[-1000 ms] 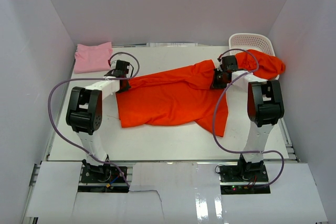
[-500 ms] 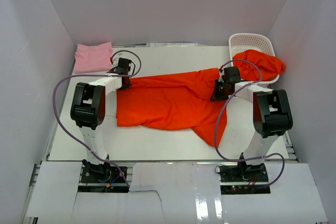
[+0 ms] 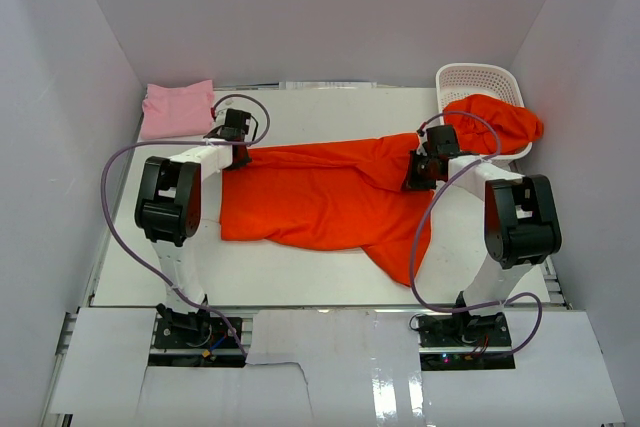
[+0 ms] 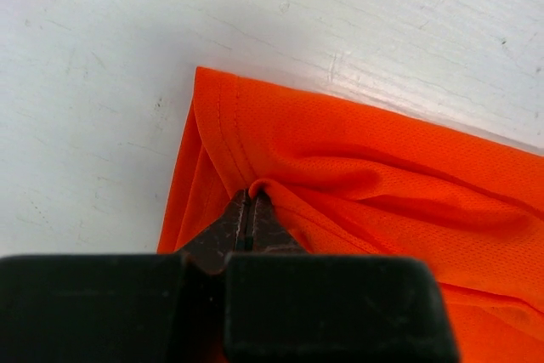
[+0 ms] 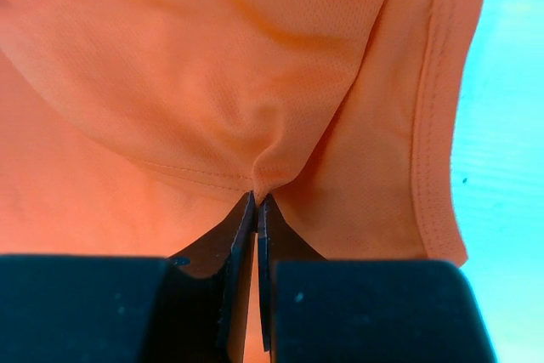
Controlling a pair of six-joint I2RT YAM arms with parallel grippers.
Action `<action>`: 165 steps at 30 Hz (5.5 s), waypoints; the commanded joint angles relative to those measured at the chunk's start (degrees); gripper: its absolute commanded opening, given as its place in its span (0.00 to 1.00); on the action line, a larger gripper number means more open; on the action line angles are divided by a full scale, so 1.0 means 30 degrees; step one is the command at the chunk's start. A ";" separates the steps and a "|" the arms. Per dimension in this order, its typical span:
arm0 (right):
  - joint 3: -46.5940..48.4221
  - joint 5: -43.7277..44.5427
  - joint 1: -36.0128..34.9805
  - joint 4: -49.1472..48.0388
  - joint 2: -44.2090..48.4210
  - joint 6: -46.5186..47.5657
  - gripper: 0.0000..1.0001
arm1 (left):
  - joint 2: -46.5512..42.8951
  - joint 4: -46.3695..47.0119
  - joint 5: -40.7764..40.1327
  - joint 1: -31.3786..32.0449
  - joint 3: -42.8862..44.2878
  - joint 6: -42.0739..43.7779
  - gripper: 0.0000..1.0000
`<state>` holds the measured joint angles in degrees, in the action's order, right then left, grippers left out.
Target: Fold and stack the t-shirts
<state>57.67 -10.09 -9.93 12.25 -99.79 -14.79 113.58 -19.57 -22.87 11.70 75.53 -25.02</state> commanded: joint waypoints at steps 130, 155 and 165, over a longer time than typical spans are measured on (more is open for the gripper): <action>1.8278 -0.1940 0.1202 0.4383 -0.5995 0.1062 0.08 | 0.1837 -0.0654 -0.0902 -0.1411 0.7226 0.3680 0.00; 1.5994 -0.1911 0.1729 0.3798 -0.4648 0.1120 0.08 | 0.1721 -0.0624 -0.0608 -0.1675 0.6524 0.3300 0.00; 1.3946 -0.1735 0.1759 0.3300 -0.3156 0.1120 0.08 | 0.0959 -0.0478 -0.0462 -0.1675 0.5763 0.3153 0.00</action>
<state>101.30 -16.23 -5.06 24.95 -113.71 -12.12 120.62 -21.80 -24.01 7.27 93.49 -15.11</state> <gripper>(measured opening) 0.081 0.010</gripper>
